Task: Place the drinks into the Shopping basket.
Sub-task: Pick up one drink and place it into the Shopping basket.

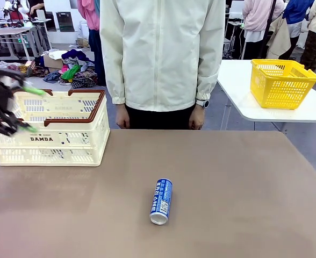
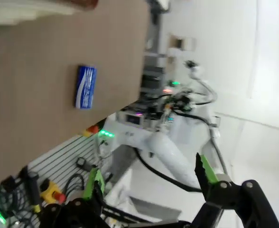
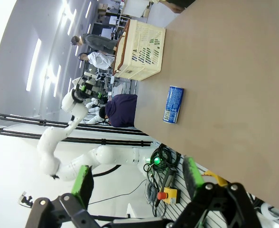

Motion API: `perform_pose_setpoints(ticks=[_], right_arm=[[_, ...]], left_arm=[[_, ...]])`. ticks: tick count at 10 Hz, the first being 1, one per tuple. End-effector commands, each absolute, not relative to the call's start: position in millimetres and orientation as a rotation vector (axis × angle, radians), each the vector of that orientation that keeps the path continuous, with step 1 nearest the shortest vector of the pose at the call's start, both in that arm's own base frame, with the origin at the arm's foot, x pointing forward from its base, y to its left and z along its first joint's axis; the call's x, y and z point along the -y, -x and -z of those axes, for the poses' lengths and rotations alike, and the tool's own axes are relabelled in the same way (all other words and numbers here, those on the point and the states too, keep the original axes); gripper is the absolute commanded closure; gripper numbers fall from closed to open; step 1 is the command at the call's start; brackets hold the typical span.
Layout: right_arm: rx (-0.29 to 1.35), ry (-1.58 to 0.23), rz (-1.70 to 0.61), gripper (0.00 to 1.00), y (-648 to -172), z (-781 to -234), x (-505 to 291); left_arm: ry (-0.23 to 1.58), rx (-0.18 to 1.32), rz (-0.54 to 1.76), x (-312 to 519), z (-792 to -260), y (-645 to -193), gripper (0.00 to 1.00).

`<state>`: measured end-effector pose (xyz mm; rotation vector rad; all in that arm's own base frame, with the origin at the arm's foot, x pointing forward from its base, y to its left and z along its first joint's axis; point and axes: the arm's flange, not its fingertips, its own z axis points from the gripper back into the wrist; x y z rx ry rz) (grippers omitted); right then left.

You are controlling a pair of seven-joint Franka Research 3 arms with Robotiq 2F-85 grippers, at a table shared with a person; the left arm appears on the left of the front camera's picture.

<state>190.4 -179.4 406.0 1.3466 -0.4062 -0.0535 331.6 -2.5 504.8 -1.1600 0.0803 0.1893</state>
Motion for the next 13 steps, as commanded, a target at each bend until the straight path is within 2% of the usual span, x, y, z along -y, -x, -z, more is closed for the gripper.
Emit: perform_pose_setpoints(ticks=[1, 3, 4, 5, 9, 10, 11, 13], right_arm=[[0.417, -1.360, 0.062, 0.00, -192, -412, 179], [0.417, -1.360, 0.062, 0.00, -192, -412, 179], [0.417, -1.360, 0.062, 0.00, -192, -412, 179], [0.417, -1.360, 0.062, 0.00, -192, -412, 179], [0.417, -1.360, 0.062, 0.00, -192, -412, 179], [0.417, -1.360, 0.062, 0.00, -192, -412, 179], [0.417, -1.360, 0.062, 0.00, -192, -412, 179], [0.417, -1.360, 0.062, 0.00, -192, -412, 179]], left_arm=[[1.033, -0.113, -0.235, 99, -507, -268, 0.00], [1.032, -0.060, -0.220, 141, -496, -237, 0.00], [1.136, -0.044, -0.191, 135, -507, -238, 0.00], [0.999, -0.092, -0.218, 127, -520, -270, 0.00], [1.007, -0.089, -0.216, 136, -523, -267, 0.00], [0.846, -0.138, -0.345, 169, -516, -267, 0.00], [0.721, -0.204, -0.315, 225, -515, -263, 0.00], [0.411, -0.179, -0.227, 344, -497, -268, 0.00]])
